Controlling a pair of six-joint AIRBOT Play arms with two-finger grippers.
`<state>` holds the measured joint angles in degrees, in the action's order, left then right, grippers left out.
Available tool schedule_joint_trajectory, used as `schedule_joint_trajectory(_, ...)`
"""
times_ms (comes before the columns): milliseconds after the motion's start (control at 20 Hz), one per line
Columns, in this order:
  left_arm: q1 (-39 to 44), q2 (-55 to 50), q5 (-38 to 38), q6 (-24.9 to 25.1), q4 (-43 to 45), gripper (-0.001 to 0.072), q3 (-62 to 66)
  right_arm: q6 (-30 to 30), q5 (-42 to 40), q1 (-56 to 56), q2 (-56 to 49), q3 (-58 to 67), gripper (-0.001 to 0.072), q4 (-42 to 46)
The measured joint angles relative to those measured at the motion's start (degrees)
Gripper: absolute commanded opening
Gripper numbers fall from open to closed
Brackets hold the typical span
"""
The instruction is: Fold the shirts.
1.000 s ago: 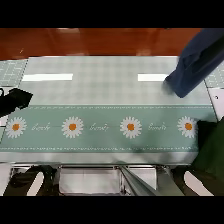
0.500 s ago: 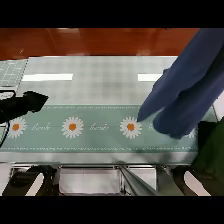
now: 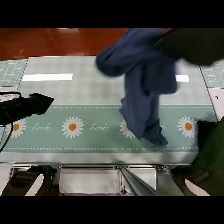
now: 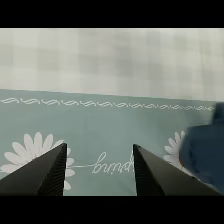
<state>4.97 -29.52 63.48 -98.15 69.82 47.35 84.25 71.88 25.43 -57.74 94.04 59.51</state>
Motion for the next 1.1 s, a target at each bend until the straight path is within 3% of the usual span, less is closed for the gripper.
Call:
schedule_joint_trajectory(250, 0.15, 0.0, 0.5, 0.04, 0.0, 0.0508, -0.07, 5.64, -8.04, 15.08, -12.59, -8.92, 0.0034, 8.04)
schedule_joint_trajectory(450, 0.17, 0.0, 0.94, 0.02, 0.0, 0.0508, -1.03, 7.61, -13.79, 18.21, -24.26, -10.8, 0.0056, 4.98)
schedule_joint_trajectory(500, 0.17, 0.0, 0.98, 0.02, 0.0, 0.0508, -1.6, 7.74, -14.6, 18.53, -26.36, -10.95, 0.0285, 3.63)
schedule_joint_trajectory(550, 0.24, 0.0, 0.96, 0.0, 0.0, 0.0508, -2.29, 7.74, -15.19, 18.67, -27.91, -11.08, 0.0407, 2.47)
schedule_joint_trajectory(700, 0.35, -0.09, 0.7, 0.26, 0.11, 0.0508, -4.98, 6.93, -14.19, 16.55, -30.18, -9.79, 0.0408, 0.17)
schedule_joint_trajectory(850, -1.38, -0.39, 1.22, 1.84, 3.3, 0.0508, -4.83, 6.16, -7.1, 8.13, -27.39, -7.15, 0.0407, 1.25)
schedule_joint_trajectory(1100, -12.81, -1.09, 6.36, 2.91, 3.3, 0.0508, -4.81, 6.1, 4.11, -13.51, -13.31, -13.38, 0.0407, 14.56)
